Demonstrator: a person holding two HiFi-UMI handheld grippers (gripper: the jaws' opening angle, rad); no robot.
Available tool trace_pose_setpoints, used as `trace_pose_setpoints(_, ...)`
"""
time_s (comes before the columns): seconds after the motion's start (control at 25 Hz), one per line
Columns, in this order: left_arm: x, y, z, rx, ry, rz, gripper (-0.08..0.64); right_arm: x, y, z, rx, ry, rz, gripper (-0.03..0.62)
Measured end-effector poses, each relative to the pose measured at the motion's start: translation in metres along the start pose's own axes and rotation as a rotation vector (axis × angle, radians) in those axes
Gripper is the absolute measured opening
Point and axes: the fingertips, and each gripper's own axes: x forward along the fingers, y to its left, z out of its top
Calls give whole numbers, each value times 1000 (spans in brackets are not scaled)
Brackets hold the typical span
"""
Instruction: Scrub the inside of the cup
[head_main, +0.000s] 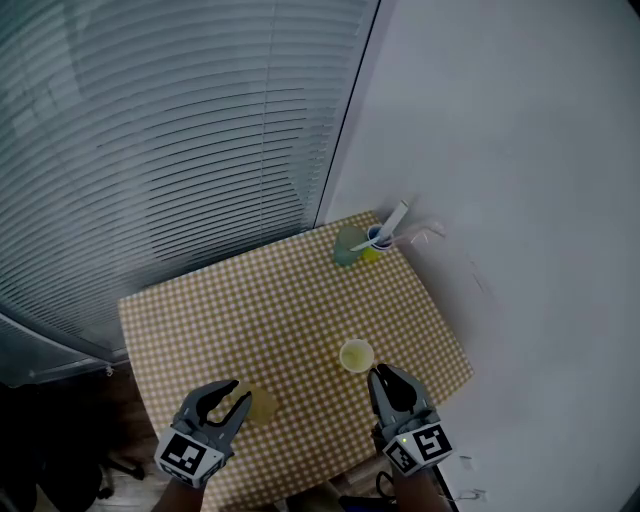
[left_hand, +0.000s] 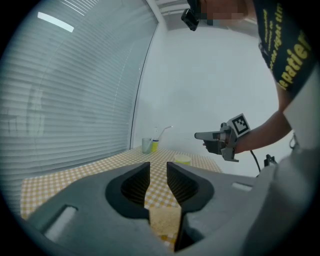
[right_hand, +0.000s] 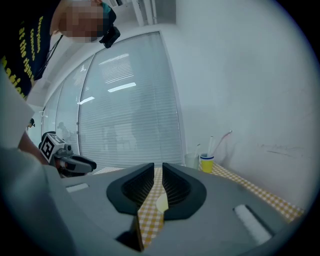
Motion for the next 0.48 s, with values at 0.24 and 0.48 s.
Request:
trace_pose_setpoints(0.24,5,-2,-9,-11,10,-12,126,10,-8,-22,3,49,6,94)
trace_pose_setpoints(0.48,11,1,-35,-38,81,-16,156,22,-22,-39,-15,97,-19,100)
